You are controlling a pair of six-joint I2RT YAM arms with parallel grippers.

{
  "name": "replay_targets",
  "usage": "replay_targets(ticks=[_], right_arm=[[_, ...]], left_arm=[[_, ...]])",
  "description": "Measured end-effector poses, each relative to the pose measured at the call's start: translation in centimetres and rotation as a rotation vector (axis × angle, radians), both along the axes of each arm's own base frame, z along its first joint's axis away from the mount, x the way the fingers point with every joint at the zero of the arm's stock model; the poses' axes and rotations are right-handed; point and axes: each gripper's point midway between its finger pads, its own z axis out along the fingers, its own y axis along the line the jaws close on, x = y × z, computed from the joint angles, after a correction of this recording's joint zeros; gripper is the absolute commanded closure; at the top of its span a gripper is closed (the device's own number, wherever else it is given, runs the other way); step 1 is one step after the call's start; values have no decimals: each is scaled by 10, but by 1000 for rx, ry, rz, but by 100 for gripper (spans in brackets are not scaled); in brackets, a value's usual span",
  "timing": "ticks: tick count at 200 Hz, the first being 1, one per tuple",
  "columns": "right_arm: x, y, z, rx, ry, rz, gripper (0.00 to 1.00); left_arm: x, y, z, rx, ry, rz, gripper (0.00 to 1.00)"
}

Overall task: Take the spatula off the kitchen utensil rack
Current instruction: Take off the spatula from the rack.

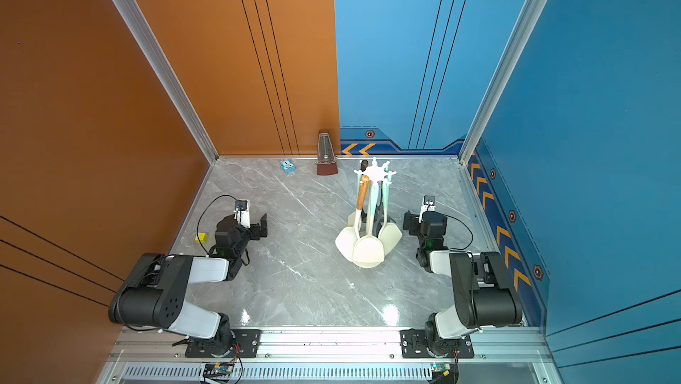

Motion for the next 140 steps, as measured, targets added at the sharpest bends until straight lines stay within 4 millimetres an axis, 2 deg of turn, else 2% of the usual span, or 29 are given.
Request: replay_targets(ticks=[11,25,37,51,85,98,122,140], right_arm=[[12,1,15,-12,19,-22,0],[28,9,49,-32,-8,-38,0],[31,18,72,-43,-33,-38,0],[27,27,89,-40,-39,-33,0],[12,26,98,0,10,-55,0],[3,26,99,22,35,-58,4],[-12,29,112,75,46,-51,6],[-26,31,131,123,21,-43,8]], left_arm=[[-6,-7,14,17,-41,-3,2],[-14,-15,32,35,-96,-7,2],[-20,-18,43,38,-126,-1,2],[-26,-16,55,27,-143,17,2],[-29,-16,81,-36,-150,32,0],[-26,-20,89,-77,-143,12,2],[-20,-40,102,-153,-114,-67,4],[-19,-65,114,-191,-97,-158,4]])
